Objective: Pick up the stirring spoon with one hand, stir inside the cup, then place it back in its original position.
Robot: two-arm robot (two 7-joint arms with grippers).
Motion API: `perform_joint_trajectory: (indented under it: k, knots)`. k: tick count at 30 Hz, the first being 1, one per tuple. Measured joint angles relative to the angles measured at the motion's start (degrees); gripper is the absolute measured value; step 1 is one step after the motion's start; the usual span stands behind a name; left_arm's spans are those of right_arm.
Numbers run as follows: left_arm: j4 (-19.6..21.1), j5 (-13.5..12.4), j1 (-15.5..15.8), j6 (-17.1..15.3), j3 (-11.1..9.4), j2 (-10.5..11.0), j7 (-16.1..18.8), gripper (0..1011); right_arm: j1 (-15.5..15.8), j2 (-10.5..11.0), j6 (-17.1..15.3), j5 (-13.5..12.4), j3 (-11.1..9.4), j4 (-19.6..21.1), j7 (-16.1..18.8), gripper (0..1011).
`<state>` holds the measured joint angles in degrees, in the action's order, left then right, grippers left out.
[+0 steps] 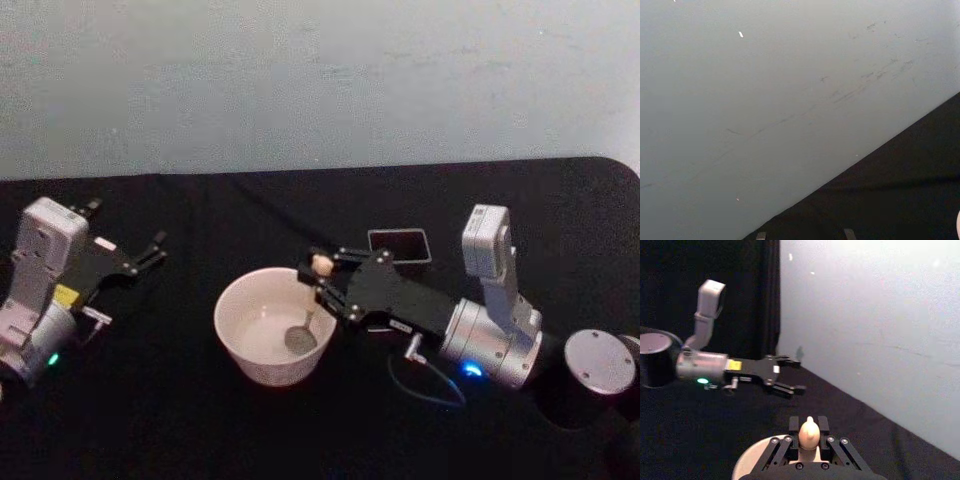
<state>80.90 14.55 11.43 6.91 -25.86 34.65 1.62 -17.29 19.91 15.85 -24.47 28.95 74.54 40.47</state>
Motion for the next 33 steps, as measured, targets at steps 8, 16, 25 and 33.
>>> perform_joint_trajectory:
  k: [8, 16, 25, 33]
  knots:
    - [0.0, 0.0, 0.0, 0.0, 0.0, 0.0, 0.0, 1001, 0.8, 0.0, -0.8, -0.9, 1.9, 1.8, 1.1, 215]
    - [0.0, 0.0, 0.0, 0.0, 0.0, 0.0, 0.0, 1001, -1.1, -2.6, -0.9, -0.6, 3.6, -0.7, 0.1, 215]
    - [0.0, 0.0, 0.0, 0.0, 0.0, 0.0, 0.0, 1001, -4.5, -5.8, 0.5, 0.9, 3.0, -6.0, -2.8, 214]
    - [0.0, 0.0, 0.0, 0.0, 0.0, 0.0, 0.0, 1001, -5.3, -6.0, 0.9, 1.4, 2.0, -7.3, -3.3, 215]
